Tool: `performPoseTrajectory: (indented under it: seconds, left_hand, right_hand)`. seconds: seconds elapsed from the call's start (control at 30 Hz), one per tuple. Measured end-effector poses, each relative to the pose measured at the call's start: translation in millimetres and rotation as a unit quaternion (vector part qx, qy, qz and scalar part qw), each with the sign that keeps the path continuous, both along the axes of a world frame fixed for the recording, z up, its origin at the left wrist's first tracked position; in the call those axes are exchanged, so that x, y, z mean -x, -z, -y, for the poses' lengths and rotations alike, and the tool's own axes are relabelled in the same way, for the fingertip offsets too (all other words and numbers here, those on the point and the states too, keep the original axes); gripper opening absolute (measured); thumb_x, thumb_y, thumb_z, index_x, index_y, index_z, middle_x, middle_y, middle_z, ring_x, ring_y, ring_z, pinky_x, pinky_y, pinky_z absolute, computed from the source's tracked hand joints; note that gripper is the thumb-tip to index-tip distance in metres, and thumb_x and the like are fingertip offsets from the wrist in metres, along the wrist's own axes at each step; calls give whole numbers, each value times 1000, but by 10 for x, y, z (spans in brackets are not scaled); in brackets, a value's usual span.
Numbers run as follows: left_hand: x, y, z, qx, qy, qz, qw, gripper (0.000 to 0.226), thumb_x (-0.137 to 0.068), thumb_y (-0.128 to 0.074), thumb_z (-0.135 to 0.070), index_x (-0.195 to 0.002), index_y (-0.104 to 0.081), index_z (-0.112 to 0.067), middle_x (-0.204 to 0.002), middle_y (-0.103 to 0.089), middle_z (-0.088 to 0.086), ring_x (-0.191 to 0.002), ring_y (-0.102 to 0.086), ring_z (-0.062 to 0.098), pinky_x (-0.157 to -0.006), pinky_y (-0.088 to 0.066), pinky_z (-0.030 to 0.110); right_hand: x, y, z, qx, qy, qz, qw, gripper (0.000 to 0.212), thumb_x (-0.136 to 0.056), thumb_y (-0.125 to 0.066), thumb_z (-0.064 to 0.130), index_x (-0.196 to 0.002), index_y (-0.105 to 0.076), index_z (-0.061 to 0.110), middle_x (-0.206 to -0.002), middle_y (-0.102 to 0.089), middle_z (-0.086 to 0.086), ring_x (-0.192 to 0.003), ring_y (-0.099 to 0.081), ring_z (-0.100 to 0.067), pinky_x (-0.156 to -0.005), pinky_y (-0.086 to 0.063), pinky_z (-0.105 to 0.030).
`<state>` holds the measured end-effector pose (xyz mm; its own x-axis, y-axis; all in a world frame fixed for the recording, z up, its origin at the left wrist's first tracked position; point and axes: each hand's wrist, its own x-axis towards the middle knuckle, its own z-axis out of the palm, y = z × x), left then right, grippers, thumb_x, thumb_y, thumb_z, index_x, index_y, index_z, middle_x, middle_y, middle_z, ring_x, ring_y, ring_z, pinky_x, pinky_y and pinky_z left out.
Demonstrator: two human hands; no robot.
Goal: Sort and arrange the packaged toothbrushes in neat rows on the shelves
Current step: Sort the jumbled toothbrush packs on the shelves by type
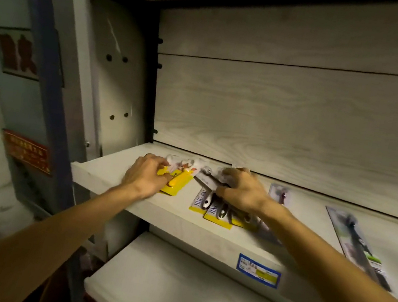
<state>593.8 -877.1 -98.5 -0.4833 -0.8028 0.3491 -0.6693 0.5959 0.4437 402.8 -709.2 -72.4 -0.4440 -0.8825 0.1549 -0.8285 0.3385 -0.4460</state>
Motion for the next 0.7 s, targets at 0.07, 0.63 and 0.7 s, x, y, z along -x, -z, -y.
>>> performPoseTrajectory:
  seconds: [0.07,0.63,0.7]
  left_hand:
    - [22,49,133,11,69,17,997,39,-97,-57,-32,-135,-61,-29,-147,-49,-2,-132,-46,23,-106,-38,32]
    - [70,114,313,65,275,110,953,65,-97,-39,-64,-156,-27,-37,-163,-28,-7,-149,-25,20,-119,-22,40]
    - [54,112,311,69,274,120,952,69,-95,-49,-57,-156,-26,-36,-161,-33,-5,-145,-33,23,-114,-31,40]
  right_hand:
    - [-68,39,79,-25,9,-14,1000,49,-89,-58,50,-133,-59,26,-132,-57,-9,-118,-53,-30,-102,-46,-46]
    - [-370,127,214,-59,157,-64,984,56,-98,-44,56,-143,-49,23,-143,-47,-15,-129,-45,-37,-108,-41,-49]
    - [-403,120,180,-69,167,-89,979,56,-98,-43,57,-140,-52,21,-139,-50,-16,-125,-48,-36,-104,-41,-43]
